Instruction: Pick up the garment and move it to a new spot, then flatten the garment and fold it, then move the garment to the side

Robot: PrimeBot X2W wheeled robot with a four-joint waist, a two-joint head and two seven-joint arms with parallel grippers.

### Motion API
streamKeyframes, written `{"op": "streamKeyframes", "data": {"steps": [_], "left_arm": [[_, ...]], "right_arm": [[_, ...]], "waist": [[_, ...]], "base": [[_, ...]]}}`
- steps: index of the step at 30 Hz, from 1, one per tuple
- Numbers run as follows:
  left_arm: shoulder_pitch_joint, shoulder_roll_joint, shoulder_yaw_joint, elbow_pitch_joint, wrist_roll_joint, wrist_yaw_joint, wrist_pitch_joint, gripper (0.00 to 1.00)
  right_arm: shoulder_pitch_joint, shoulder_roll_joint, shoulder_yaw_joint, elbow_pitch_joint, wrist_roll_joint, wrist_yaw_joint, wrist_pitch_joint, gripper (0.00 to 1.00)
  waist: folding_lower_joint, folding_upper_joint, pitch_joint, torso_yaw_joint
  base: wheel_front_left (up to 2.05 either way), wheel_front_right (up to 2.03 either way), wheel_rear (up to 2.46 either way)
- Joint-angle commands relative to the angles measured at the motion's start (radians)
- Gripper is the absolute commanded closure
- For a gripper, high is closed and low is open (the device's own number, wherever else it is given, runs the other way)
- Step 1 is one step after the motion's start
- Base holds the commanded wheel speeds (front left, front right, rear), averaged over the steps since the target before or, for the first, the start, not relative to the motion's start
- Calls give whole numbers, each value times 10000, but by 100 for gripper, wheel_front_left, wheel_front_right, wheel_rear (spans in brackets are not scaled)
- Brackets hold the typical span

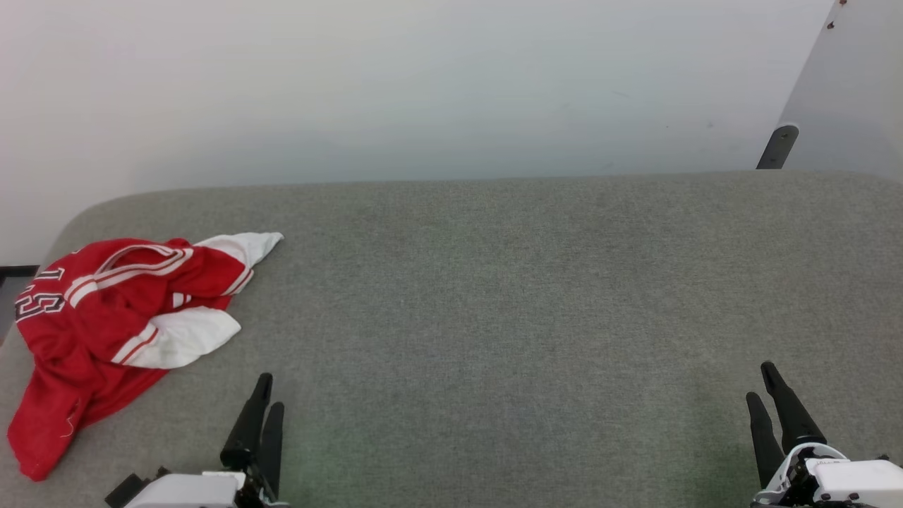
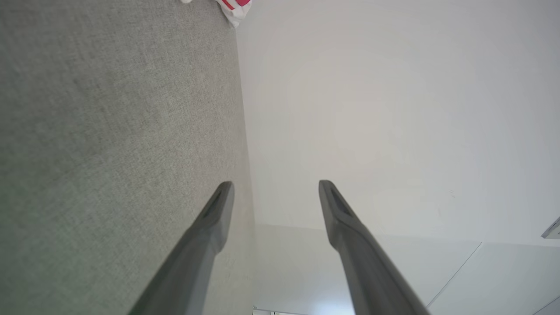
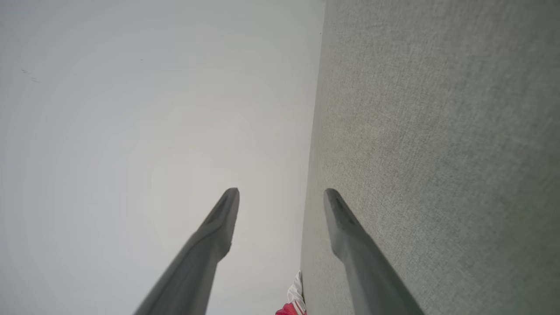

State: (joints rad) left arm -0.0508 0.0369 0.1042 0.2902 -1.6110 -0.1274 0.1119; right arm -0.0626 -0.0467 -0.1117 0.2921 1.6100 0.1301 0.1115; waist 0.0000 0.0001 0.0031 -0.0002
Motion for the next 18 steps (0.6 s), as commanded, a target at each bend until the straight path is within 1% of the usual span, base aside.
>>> {"op": "streamKeyframes", "data": {"steps": [1,14,18], "left_arm": [[-201,37,-101,-289,26,0,-89,0],[-109,123,-592,-826,273,68,-492,0],[-85,218,-786,-986,564,91,-684,0]], "right_arm": [[-197,-20,129,-269,-73,2,-88,0],[-218,-120,712,-648,-561,3,-543,0],[-249,-224,933,-733,-948,3,-752,0]], "waist": [[0,-1,0,-3],[0,-1,-6,-21],[0,-1,-8,-29]], "base": [[0,0,0],[0,0,0],[0,0,0]]}}
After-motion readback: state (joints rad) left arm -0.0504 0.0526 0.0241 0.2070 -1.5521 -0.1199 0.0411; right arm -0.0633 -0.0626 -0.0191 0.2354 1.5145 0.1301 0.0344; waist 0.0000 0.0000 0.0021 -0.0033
